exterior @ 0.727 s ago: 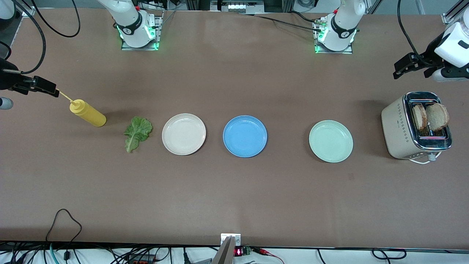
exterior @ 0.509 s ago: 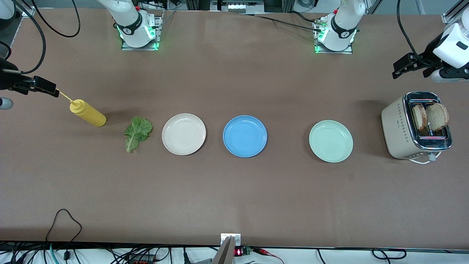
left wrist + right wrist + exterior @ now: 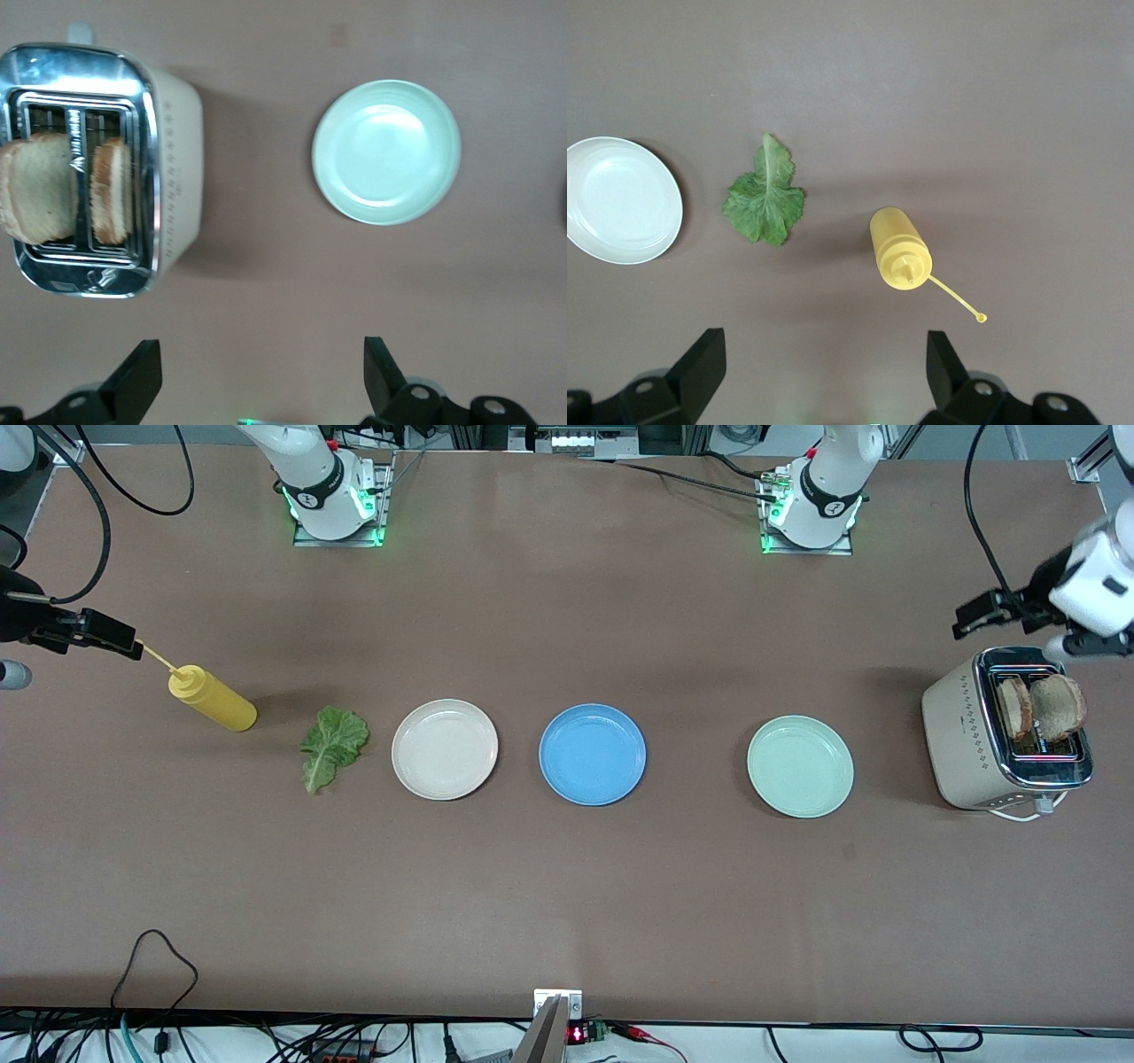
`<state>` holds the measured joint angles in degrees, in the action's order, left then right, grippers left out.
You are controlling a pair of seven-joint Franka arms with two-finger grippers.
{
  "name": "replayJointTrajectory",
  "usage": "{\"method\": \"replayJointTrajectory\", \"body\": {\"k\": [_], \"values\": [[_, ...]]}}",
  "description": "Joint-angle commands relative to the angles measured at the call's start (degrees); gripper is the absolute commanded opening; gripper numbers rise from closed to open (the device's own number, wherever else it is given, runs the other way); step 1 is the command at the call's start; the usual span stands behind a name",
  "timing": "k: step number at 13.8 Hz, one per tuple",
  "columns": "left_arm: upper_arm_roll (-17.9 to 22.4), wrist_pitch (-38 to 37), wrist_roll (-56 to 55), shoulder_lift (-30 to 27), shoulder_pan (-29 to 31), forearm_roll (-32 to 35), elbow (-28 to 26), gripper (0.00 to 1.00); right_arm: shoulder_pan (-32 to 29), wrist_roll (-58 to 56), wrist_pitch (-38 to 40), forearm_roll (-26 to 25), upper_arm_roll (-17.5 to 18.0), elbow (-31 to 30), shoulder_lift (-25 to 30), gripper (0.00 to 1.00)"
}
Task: Make sandwich in blue plate with both arms
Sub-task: 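Grasp toaster bread with the left gripper while the right gripper reaches lettuce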
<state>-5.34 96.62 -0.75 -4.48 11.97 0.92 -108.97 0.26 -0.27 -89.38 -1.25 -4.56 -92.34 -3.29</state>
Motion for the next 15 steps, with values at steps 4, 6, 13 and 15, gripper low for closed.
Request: {"method": "replayJointTrajectory", "body": {"k": [4, 6, 13, 15], "values": [[-0.4, 8.3, 9.2, 12.6, 9.0, 3.7, 0.9, 1.00, -1.2, -0.6, -0.3, -0.2, 0.5, -0.2, -0.9, 1.00], [-0.4, 10.9, 11.9, 15.5, 11.1, 3.7, 0.9, 1.00, -1.0, -0.9, -0.4, -0.7, 0.5, -0.1, -3.1, 1.00], [-0.3, 11.0, 12.5, 18.2, 12.6, 3.7, 0.9, 0.22, -0.9, -0.8, 0.1, -0.9, 0.6, 0.0, -6.4, 1.00], [-0.3, 9.2, 12.7, 18.0, 12.6, 4.2, 1.0, 0.04, -0.5, -0.7, 0.1, -0.9, 0.5, 0.0, -6.6, 1.00]]}}
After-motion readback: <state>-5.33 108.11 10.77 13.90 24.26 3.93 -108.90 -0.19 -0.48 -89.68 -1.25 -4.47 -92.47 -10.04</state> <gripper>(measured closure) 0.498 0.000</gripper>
